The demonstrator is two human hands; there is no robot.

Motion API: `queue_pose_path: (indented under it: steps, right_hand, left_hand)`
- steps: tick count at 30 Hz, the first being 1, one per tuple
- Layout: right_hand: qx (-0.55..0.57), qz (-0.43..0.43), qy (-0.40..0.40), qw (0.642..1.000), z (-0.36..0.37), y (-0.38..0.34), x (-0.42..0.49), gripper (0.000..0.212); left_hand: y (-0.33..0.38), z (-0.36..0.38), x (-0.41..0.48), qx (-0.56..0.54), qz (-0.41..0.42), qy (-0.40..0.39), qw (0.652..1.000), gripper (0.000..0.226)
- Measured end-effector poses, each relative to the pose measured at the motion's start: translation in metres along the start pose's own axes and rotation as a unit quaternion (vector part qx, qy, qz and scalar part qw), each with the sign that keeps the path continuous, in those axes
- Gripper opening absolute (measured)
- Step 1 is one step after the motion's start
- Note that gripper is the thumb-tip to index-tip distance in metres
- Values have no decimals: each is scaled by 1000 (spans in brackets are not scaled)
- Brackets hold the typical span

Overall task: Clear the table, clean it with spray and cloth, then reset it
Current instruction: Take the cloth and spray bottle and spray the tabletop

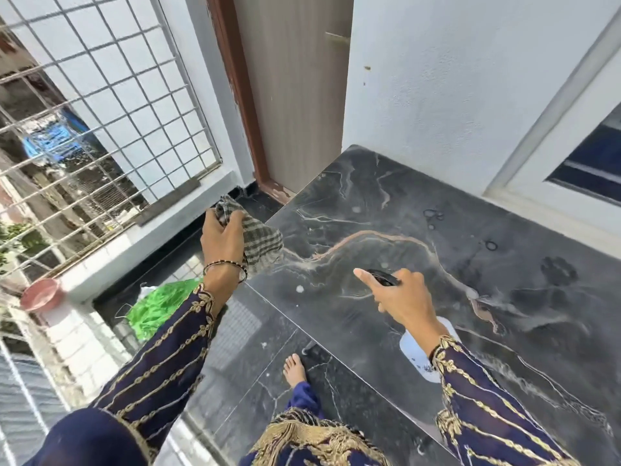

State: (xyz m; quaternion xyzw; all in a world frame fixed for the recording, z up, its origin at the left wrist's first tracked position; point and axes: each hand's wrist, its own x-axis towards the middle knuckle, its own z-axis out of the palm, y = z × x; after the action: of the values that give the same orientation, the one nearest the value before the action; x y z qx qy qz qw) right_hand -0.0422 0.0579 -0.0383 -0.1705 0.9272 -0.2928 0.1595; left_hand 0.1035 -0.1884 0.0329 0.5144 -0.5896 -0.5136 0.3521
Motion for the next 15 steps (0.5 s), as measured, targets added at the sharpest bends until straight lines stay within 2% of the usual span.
queue_pose_path:
  steps: [5,11,15]
  right_hand:
    - [45,30,-4,999,-25,40,-8,78]
    - [18,43,109,993,-45,66,-9,83]
    - [46,88,110,989,-53,68,10,86]
  left_hand:
    - [-2,30,-24,-4,2,-47,999,25]
    - [-6,68,-50,1,17,-104,994,15]
    - [-10,92,-54,6,3,-138,990,20]
